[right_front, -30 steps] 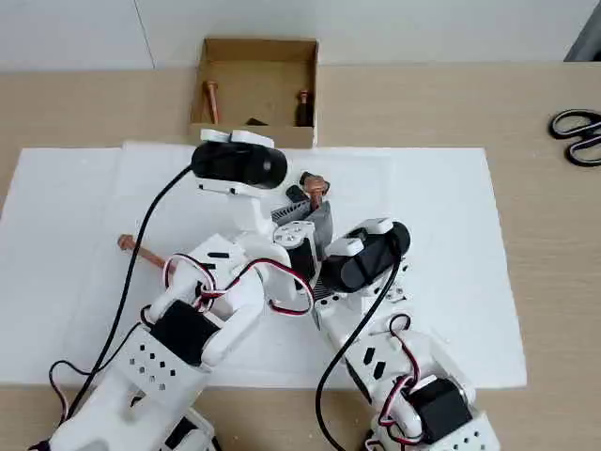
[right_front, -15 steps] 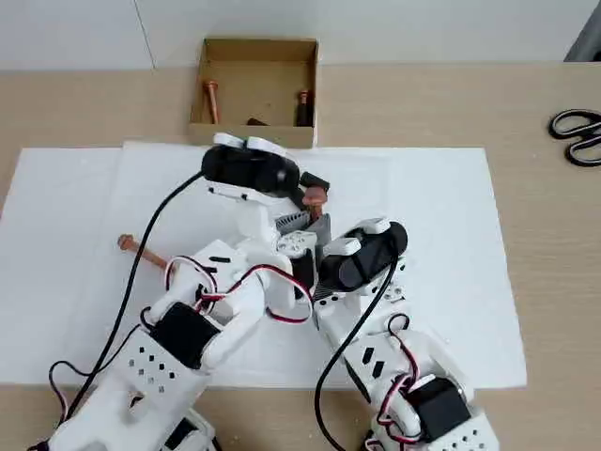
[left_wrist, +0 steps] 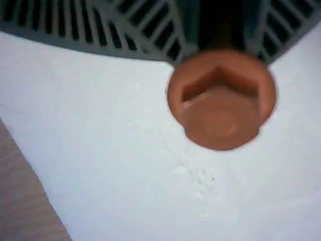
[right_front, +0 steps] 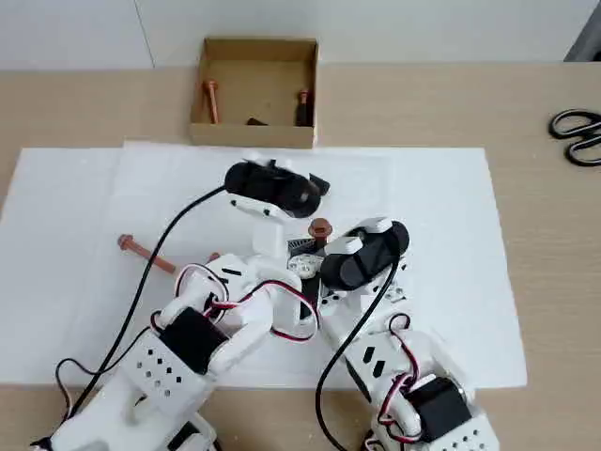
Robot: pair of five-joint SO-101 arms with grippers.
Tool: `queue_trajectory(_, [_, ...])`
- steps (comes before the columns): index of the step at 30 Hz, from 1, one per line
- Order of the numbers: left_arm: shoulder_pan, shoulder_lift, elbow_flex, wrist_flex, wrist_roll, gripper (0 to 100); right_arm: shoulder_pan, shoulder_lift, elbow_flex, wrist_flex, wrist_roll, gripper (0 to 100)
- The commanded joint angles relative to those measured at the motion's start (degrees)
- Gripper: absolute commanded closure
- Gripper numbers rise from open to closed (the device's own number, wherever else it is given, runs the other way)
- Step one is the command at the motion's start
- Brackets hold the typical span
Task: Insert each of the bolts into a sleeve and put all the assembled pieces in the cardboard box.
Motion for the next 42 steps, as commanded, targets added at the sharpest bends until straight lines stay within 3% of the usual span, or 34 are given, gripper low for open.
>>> queue_trajectory(1, [0.4, -0.7, 1.0, 0.2, -2.1, 100, -0.1, -1.3, -0.9, -1.5, 0.0, 99.5])
queue_trajectory(5, [0.0, -0.8, 0.2, 0.1, -2.5, 98, -0.1, -1.3, -0.9, -1.5, 0.0, 99.5])
queue_trajectory(11, [0.0, -0.8, -0.5, 4.7, -2.3, 79, -0.1, -1.3, -0.9, -1.5, 0.0, 99.5])
queue_trajectory(16, [-0.4, -0.9, -3.6, 8.3, -2.3, 78, -0.1, -1.3, -0.9, -1.5, 0.0, 99.5])
queue_trajectory(21, [-5.2, -0.9, -9.2, 16.2, -2.5, 78, -0.1, -1.3, -0.9, -1.4, 0.0, 99.5])
queue_trajectory(24, [-10.5, -0.9, -11.7, 22.0, -6.2, 74, 0.0, -1.3, -0.9, -1.4, 0.0, 99.5])
queue_trajectory(29, [-24.8, -0.8, -14.8, 29.1, -23.7, 71, 2.2, -0.8, -0.9, -1.5, 0.0, 99.5])
queue_trajectory(32, [-34.2, -0.8, -16.0, 31.0, -30.2, 71, 5.8, -0.7, -1.2, -1.3, 0.1, 99.5])
queue_trajectory(37, [-44.6, -0.8, -16.0, 34.0, -31.2, 71, 16.3, 4.8, -7.3, 8.0, 2.5, 99.5])
queue_trajectory(42, [-47.0, -0.8, -16.2, 34.7, -31.1, 71, 21.7, 20.3, -23.2, 10.2, 6.9, 99.5])
